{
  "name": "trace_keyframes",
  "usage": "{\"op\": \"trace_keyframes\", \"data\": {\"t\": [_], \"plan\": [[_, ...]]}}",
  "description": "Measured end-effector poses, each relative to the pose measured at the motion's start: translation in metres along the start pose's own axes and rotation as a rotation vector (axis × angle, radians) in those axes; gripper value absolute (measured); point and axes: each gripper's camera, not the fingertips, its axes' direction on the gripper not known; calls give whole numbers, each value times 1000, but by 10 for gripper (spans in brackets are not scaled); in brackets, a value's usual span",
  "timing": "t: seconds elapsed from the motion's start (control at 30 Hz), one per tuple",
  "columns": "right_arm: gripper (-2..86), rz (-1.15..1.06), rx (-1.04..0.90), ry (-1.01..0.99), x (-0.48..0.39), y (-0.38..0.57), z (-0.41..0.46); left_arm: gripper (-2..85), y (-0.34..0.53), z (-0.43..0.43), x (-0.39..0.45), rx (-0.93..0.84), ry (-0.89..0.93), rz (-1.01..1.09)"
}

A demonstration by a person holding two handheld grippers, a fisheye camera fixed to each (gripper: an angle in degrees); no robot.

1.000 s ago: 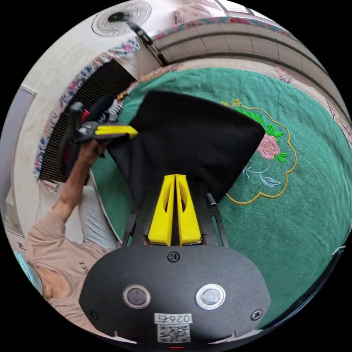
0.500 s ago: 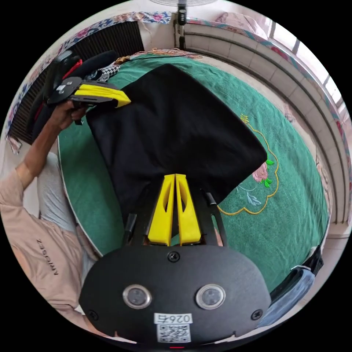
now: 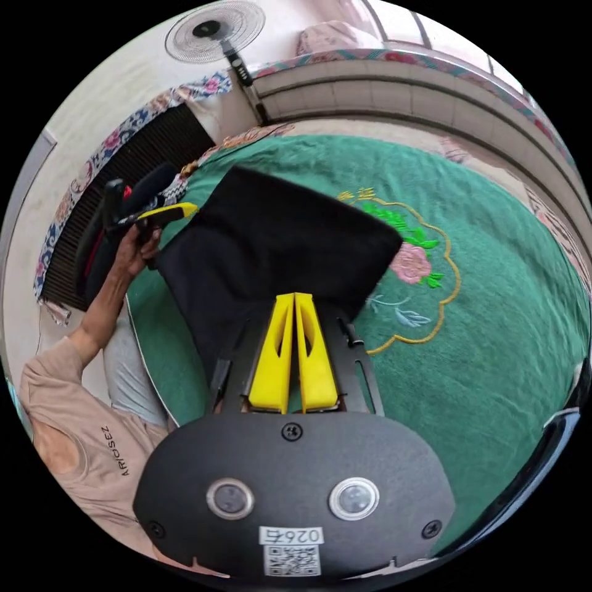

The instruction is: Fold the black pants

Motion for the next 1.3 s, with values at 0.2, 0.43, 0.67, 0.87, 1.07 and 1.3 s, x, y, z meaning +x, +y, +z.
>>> {"op": "trace_keyframes", "data": {"t": [0.2,0.43,0.67,0.87,1.07,1.3], "plan": [[88,276,151,-245,101,3,-59,125,14,37,-71,-3,270,-164],[120,442,107,-493,193,-2,-56,186,15,89,-93,-124,223,-174],[128,431,151,-600,230,-13,-54,136,3,114,-108,-181,314,-146],[128,421,193,-696,261,-11,-43,166,-12,123,-113,-193,315,-78],[91,359,224,-619,249,-15,-7,157,-30,117,-118,-193,234,-86],[42,317,190,-431,232,-10,23,59,-54,66,-112,-47,206,-43]]}}
